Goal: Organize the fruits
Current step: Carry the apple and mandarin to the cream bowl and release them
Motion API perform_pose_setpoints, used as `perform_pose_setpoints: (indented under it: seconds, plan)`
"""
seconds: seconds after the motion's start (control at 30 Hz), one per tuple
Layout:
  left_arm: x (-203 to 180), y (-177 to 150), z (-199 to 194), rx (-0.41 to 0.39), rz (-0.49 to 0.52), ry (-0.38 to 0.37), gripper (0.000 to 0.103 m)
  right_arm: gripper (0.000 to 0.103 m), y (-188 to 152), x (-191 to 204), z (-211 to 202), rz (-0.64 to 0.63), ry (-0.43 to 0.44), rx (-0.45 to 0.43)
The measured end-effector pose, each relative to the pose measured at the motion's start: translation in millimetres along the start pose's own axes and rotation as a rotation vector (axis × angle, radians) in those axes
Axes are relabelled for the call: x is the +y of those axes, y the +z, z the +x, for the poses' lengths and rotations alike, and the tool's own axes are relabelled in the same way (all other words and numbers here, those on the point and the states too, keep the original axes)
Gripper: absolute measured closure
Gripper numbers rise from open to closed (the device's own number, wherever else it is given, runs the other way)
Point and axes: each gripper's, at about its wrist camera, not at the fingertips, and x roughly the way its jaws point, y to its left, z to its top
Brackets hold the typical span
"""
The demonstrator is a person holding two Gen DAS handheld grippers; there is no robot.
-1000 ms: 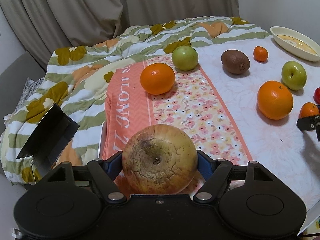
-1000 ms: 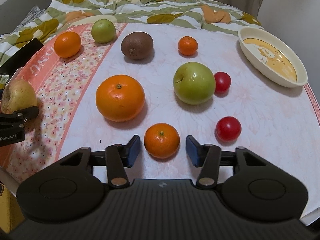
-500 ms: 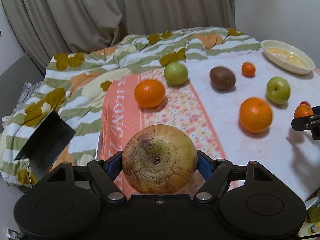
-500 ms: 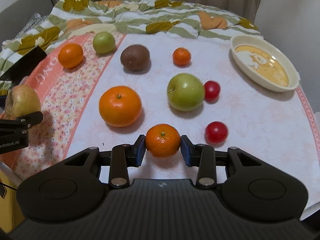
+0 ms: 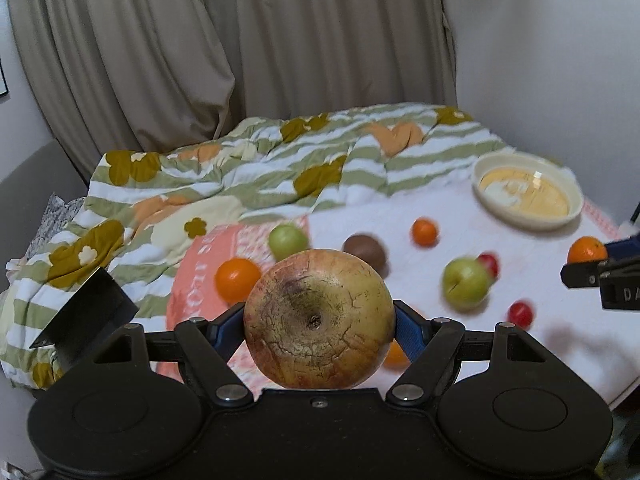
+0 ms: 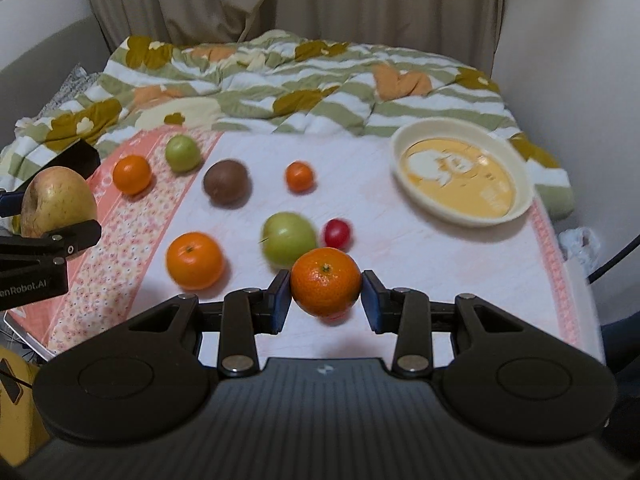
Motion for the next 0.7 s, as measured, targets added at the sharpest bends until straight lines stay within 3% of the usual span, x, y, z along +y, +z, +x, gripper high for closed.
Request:
perform_pose_setpoints:
  seconds: [0.37, 0.7]
  plan:
    - [-77.2, 57.3, -7.6, -0.048, -0.092, -0.029, 0.024, 0.050, 31.2, -105.5, -16.9, -0.021, -0.003, -0.028]
    - [-133.1, 117.9, 40.8, -0.047, -0.057, -0.127, 0.024, 0.050, 75.1, -175.4, 16.4, -0.015, -0.012, -0.047]
